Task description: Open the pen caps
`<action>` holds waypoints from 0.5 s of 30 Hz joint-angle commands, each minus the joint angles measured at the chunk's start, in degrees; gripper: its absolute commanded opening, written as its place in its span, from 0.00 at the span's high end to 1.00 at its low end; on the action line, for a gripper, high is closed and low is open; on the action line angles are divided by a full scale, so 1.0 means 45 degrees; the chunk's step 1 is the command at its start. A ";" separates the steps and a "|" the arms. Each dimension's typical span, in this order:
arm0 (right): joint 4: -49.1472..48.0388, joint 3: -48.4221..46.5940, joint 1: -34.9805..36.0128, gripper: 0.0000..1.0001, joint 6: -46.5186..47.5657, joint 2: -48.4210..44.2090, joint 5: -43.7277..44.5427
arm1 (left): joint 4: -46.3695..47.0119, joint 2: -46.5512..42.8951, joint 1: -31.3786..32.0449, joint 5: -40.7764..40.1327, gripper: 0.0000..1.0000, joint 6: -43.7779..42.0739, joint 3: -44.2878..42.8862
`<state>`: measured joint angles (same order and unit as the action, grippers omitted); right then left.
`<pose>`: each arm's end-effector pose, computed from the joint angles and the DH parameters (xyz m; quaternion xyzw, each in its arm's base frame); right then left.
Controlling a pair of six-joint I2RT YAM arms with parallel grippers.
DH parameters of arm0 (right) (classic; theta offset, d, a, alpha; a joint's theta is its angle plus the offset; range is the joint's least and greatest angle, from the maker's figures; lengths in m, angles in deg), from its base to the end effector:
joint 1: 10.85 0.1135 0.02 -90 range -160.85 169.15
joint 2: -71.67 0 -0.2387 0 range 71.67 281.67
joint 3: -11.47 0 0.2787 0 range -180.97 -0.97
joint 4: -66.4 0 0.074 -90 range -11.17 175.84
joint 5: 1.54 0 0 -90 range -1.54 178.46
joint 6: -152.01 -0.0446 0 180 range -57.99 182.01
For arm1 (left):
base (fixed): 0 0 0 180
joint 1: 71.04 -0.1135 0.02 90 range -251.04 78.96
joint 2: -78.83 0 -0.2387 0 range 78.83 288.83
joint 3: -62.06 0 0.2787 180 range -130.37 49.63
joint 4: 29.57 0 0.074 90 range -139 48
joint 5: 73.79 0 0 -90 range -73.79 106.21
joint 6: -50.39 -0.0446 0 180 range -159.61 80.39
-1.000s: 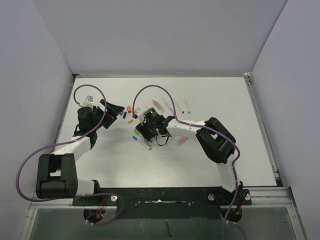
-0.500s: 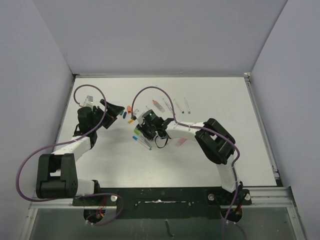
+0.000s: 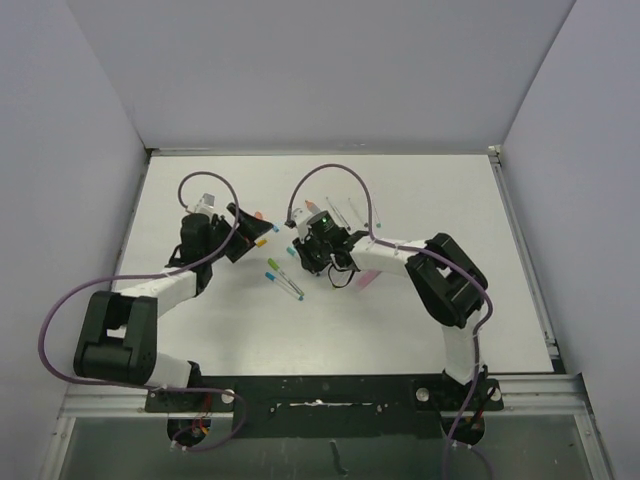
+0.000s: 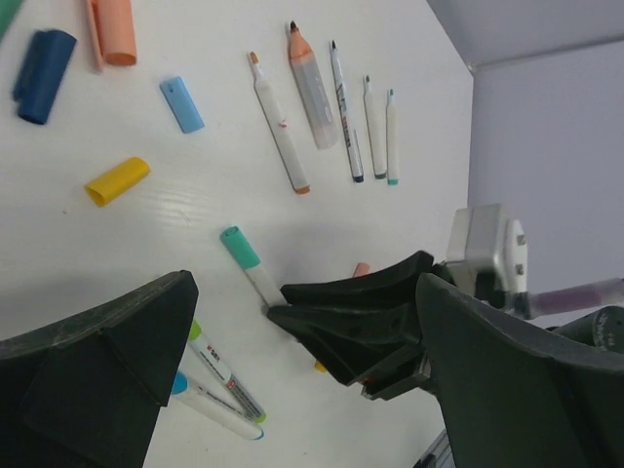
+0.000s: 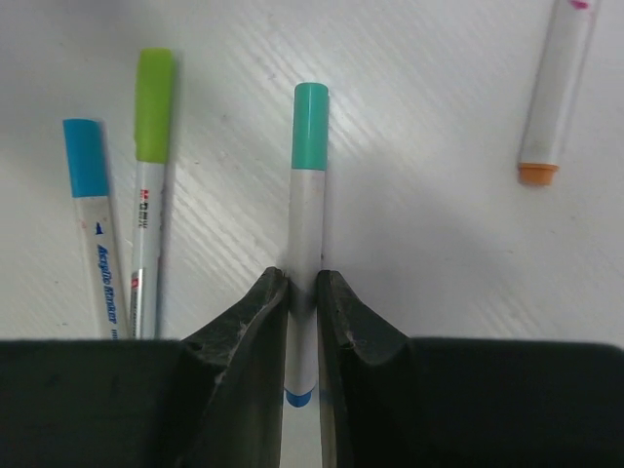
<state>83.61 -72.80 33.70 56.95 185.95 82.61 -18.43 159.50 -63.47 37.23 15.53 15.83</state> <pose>0.3103 0.3118 0.1048 -0.3317 0.8689 0.1959 0.3107 0.3125 -0.0577 0.1457 -0.2395 0.7920 -0.4114 0.3823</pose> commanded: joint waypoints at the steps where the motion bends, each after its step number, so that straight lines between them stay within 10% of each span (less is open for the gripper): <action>1: -0.0436 -0.0030 -0.0236 1.00 -0.0318 -0.1297 -0.0287 | 0.0992 0.0889 0.0992 -0.0561 0.03 0.0125 -0.0873; 15: -0.1034 0.0091 -0.0204 1.00 -0.0441 -0.2602 -0.1324 | 0.2565 0.2914 0.1801 -0.0408 0.13 0.0669 -0.1639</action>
<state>83.09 -72.41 32.37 55.49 178.10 79.38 -13.16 170.97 -55.97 35.48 17.45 10.97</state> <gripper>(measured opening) 0.152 0.901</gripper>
